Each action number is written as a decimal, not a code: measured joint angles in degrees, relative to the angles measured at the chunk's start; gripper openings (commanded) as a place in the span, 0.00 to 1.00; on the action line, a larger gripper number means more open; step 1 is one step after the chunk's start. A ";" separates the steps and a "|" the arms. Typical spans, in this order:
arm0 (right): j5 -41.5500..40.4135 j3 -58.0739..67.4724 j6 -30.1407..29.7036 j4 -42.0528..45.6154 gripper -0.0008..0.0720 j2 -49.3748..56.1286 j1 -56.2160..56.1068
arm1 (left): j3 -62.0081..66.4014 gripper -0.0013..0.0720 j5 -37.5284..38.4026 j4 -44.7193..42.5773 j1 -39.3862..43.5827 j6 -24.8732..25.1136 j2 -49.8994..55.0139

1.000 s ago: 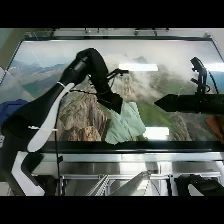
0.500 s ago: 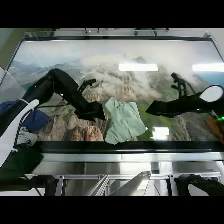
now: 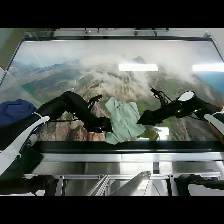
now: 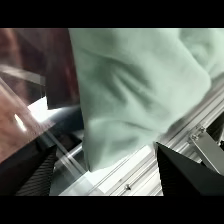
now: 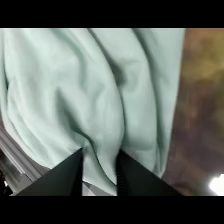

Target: Fold the shirts.

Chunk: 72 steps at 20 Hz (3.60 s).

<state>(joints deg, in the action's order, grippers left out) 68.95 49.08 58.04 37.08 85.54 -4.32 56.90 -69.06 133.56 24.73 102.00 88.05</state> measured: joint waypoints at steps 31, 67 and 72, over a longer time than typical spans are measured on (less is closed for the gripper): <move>-12.46 14.84 -17.25 -21.33 0.70 -23.76 4.26 | 28.09 0.65 -6.34 -0.83 -10.73 5.97 -12.59; -13.88 -3.28 -6.03 -19.17 0.04 2.97 16.17 | 52.46 0.04 -17.92 -0.35 -12.07 2.71 33.44; -2.45 -1.36 -14.60 -34.36 0.04 -11.23 20.61 | 57.94 0.04 -25.79 4.35 -12.92 2.58 24.55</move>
<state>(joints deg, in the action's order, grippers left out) 66.50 47.72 43.44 2.72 74.30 16.29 114.85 -94.85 137.91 11.81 104.57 112.60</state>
